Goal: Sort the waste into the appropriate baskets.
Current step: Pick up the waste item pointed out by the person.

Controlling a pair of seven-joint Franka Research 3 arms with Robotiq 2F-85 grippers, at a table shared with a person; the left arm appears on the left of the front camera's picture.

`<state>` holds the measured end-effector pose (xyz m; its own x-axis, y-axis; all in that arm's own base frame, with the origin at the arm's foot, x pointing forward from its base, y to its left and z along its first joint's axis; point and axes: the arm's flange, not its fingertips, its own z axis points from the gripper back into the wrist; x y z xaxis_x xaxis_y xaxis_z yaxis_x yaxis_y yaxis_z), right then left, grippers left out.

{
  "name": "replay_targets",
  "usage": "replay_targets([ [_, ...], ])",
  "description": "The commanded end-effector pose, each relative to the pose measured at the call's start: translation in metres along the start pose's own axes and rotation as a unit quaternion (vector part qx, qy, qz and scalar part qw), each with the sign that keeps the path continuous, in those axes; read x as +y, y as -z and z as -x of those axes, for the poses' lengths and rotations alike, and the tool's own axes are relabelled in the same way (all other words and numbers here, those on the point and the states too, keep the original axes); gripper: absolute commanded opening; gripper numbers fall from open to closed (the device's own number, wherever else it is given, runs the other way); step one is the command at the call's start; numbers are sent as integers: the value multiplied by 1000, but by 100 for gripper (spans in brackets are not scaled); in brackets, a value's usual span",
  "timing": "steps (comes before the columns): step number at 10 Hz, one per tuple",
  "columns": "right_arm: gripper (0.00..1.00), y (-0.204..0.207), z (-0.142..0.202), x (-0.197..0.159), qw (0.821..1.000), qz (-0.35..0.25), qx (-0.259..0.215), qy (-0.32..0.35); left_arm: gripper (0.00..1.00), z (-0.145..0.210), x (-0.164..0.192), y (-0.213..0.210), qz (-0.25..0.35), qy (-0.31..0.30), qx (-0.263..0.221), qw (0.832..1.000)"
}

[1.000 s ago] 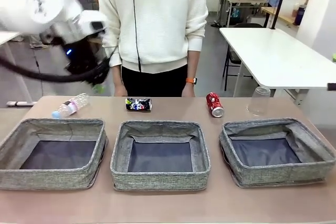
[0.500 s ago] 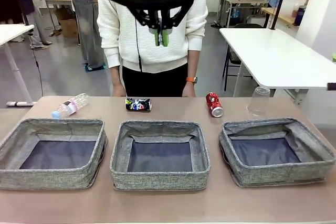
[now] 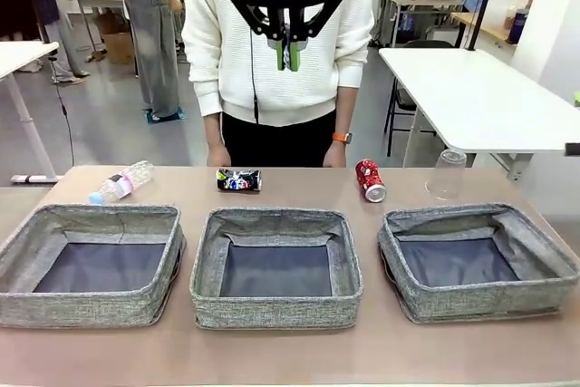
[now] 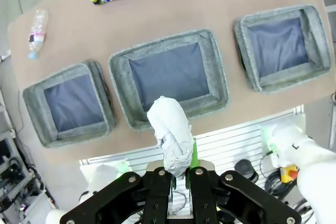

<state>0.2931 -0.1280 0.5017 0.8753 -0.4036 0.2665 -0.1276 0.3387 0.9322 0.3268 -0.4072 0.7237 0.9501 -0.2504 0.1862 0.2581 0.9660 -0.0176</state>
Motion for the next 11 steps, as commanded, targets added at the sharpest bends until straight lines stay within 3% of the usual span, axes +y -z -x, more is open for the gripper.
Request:
replay_targets([
  [1, 100, 2, -2, 0, 1000, -13, -7, -13, 10, 9, 8, 6, 6, -12, -1, 1000],
  [4, 100, 2, -2, 0, 1000, -13, -7, -13, 10, 4, 5, -14, -4, 14, 18, 1000],
  [5, 100, 2, -2, 0, 1000, -13, -7, -13, 10, 7, 9, -41, 7, 13, 8, 1000],
  [6, 100, 2, -2, 0, 1000, -13, -7, -13, 10, 10, 14, -64, -14, -19, -10, 1000],
  [7, 100, 2, -2, 0, 1000, -13, -7, -13, 10, 9, 17, -72, 1, -33, -4, 999],
  [8, 100, 2, -2, 0, 1000, -13, -7, -13, 10, 9, 8, -35, -4, -1, -1, 1000],
  [11, 100, 2, -2, 0, 1000, -13, -7, -13, 10, 9, 8, -35, -4, -1, -1, 1000],
])
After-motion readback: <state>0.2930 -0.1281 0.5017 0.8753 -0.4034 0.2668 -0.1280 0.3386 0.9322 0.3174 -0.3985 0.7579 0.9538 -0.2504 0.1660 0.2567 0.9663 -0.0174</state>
